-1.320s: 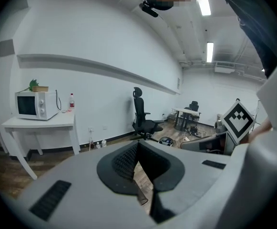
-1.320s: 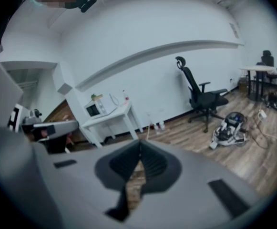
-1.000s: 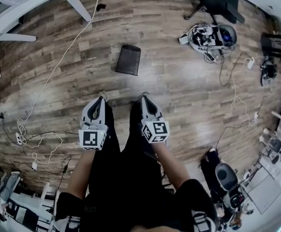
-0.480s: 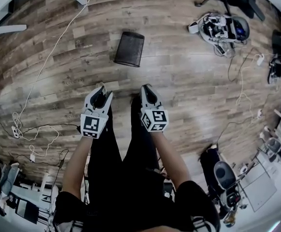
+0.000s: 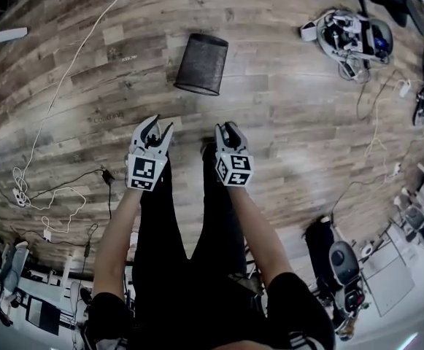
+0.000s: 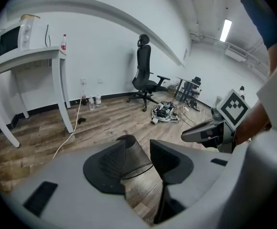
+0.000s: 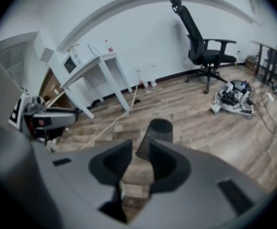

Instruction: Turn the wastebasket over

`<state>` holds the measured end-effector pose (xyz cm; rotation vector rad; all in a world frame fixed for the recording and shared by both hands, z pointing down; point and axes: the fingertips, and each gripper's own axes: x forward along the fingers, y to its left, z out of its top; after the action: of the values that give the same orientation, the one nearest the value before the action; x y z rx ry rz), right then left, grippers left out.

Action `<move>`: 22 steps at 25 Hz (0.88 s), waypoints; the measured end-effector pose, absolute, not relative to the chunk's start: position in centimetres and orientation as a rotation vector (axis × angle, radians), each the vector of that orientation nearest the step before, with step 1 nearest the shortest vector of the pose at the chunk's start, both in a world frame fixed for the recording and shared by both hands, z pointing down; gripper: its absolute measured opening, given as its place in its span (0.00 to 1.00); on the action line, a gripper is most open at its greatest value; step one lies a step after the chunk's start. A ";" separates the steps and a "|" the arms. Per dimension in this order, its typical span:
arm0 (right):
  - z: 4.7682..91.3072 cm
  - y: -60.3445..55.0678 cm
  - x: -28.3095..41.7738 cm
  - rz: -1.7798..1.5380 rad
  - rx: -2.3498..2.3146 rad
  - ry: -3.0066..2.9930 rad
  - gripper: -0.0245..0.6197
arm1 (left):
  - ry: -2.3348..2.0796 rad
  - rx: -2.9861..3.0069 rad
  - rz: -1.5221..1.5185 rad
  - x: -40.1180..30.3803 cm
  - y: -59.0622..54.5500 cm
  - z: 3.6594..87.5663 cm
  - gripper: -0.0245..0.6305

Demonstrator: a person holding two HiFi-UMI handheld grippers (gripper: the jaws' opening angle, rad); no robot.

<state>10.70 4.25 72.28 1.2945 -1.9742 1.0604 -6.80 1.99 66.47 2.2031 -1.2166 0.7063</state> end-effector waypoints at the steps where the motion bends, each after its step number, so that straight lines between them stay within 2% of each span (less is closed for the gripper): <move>1: 73.7 4.5 10.9 1.061 1.289 -1.959 0.24 | -1.214 2.202 0.721 -7.0 2.1 67.9 0.33; 12: 88.6 5.8 12.0 1.087 1.256 -1.803 0.28 | -1.180 2.053 0.837 -8.4 2.6 84.4 0.37; 22: 99.7 5.0 14.2 1.093 1.258 -1.732 0.29 | -1.151 2.069 0.932 -8.6 3.8 95.3 0.37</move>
<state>14.17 5.03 99.66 1.2580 -1.7324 1.0930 -8.58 3.80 95.26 2.0688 -1.1512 0.9325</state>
